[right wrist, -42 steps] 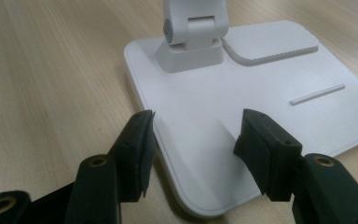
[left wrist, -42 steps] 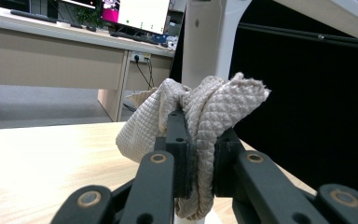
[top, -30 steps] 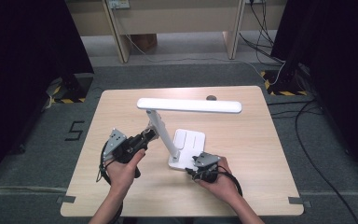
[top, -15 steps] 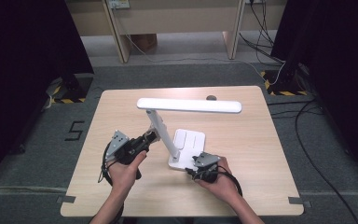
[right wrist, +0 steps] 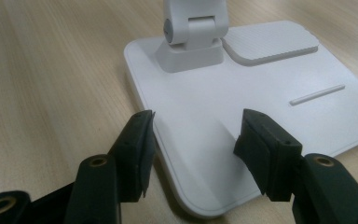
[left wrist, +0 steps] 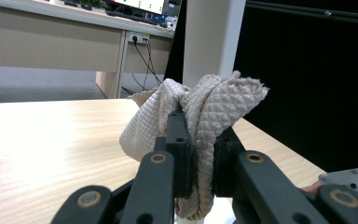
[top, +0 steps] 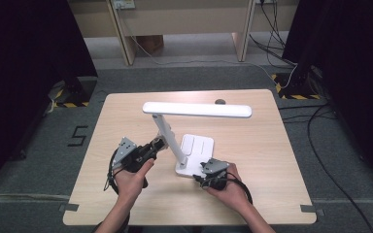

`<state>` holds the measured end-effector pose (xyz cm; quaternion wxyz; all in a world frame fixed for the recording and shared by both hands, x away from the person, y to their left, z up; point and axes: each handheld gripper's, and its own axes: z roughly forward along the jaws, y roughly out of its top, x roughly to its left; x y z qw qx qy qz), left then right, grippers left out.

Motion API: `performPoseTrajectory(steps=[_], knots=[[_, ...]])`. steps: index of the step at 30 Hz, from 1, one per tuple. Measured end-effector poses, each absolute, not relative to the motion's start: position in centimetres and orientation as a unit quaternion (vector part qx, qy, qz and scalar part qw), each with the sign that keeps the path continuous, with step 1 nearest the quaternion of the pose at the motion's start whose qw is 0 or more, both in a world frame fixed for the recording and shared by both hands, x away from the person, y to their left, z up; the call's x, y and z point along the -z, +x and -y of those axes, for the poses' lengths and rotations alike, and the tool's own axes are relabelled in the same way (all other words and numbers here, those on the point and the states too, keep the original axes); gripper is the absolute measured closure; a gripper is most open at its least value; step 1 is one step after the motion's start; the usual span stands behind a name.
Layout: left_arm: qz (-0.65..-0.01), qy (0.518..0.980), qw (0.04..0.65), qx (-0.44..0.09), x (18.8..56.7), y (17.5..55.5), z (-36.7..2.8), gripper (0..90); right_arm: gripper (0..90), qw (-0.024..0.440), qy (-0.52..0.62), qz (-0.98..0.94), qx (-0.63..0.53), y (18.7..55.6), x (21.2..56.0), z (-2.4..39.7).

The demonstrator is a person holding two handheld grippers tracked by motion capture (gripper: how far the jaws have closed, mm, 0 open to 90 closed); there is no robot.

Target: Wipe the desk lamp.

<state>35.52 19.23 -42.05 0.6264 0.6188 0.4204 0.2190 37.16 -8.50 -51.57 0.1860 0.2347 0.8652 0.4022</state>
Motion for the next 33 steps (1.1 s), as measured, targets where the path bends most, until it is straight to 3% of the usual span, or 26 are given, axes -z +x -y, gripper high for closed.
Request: performPoseTrajectory(steps=[33], knots=[[-0.421, 0.627, 0.619, -0.215, 43.7, 35.6, -18.8, 80.9, 45.7, 0.186, 0.236, -0.865, -0.402, 37.1, 51.6, 8.5]])
